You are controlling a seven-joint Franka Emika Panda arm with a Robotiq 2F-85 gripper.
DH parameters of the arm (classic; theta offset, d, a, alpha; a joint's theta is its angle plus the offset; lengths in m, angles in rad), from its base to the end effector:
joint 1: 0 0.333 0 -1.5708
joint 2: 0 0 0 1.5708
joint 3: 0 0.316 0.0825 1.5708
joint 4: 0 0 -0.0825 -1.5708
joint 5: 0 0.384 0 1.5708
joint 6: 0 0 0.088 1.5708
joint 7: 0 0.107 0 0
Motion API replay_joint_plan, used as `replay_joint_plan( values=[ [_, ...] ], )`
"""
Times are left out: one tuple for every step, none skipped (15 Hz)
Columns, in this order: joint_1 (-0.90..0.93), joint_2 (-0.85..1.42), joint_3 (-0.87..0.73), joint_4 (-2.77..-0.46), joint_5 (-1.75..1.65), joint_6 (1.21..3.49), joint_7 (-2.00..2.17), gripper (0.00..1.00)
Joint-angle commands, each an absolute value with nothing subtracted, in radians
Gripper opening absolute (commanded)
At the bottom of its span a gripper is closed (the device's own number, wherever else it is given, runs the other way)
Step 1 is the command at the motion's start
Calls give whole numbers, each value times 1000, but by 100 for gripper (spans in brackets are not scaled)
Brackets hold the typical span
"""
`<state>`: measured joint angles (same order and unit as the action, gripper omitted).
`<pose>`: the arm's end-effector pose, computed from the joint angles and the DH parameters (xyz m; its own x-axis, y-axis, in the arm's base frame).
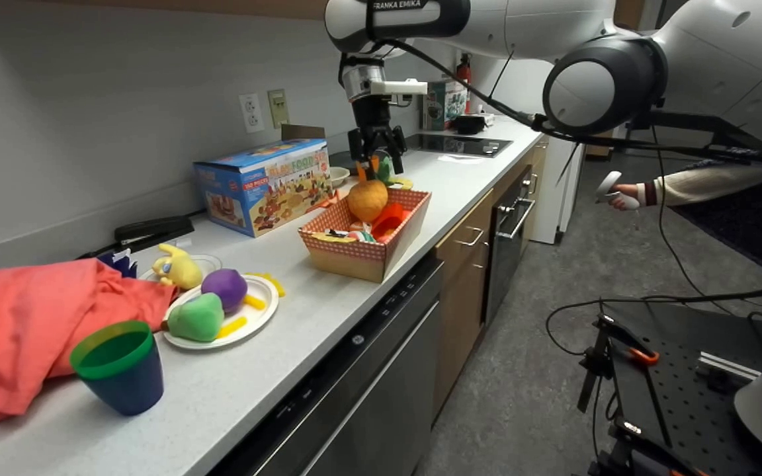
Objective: Pick the stuffed pineapple and put it on the counter
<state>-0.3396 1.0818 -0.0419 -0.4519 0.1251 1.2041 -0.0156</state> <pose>0.7056 -0.2458 0.3762 0.9026 -0.2873 -0.3205 -0.3318 -0.9387 -0.0929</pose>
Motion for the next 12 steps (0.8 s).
replay_joint_plan(
  values=[
    [-338,1041,-24,-453,126,1218,0,100],
    [-341,1035,-19,-452,132,1227,5,100],
    [-345,1030,-18,-452,135,1235,6,100],
    [-345,1026,-18,-454,135,1242,9,100],
    [-348,1024,-16,-458,140,1247,13,100],
    [-353,1023,-15,-460,143,1254,14,100],
    [-356,1026,-13,-461,144,1265,3,100],
    [-357,1024,-11,-463,146,1266,3,100],
    [-360,1032,-10,-451,150,1261,8,100],
    [-363,1032,-7,-450,156,1256,15,100],
    [-365,1032,-4,-451,162,1252,16,100],
    [-368,1031,-1,-453,169,1248,17,100]
  ],
)
